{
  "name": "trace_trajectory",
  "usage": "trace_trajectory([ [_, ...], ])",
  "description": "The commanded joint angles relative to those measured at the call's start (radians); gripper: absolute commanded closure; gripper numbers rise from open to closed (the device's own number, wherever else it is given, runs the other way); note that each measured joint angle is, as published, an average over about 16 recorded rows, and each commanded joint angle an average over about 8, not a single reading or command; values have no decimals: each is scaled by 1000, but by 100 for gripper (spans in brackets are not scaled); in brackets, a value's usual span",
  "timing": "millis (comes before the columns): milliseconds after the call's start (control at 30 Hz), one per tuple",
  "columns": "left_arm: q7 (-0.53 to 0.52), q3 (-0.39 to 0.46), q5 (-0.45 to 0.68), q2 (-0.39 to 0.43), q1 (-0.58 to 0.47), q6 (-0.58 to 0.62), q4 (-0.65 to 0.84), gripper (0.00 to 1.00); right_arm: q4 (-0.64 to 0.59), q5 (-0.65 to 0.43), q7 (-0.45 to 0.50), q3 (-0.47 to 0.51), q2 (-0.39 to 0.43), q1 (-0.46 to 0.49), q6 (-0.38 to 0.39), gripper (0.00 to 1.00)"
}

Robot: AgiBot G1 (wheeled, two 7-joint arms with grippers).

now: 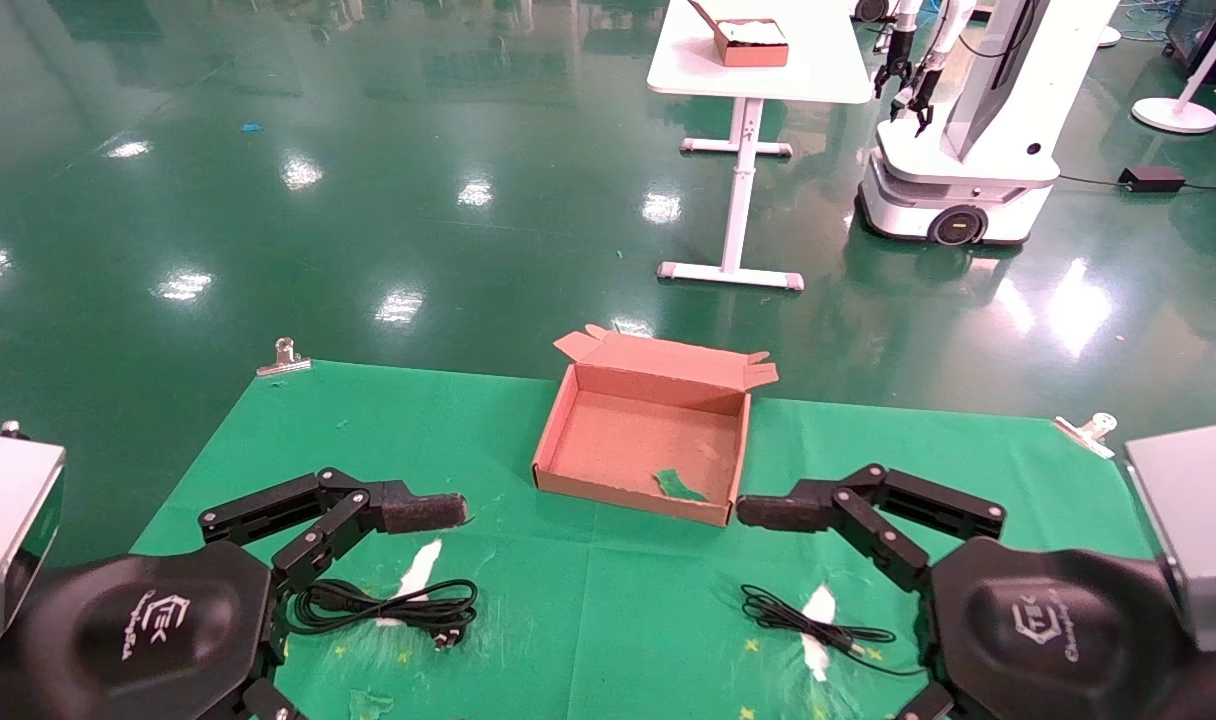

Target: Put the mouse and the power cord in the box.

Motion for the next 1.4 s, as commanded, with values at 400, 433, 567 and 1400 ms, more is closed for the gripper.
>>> trace_trajectory([
  [400,0,0,0,0,0,0,0,0,0,0,0,0,0,0,0,0],
  [433,0,0,0,0,0,0,0,0,0,0,0,0,0,0,0,0],
  [567,0,0,0,0,0,0,0,0,0,0,0,0,0,0,0,0],
  [1400,5,3,10,1,-3,2,0,0,-4,-7,-4,-1,2,-1,-2,0],
])
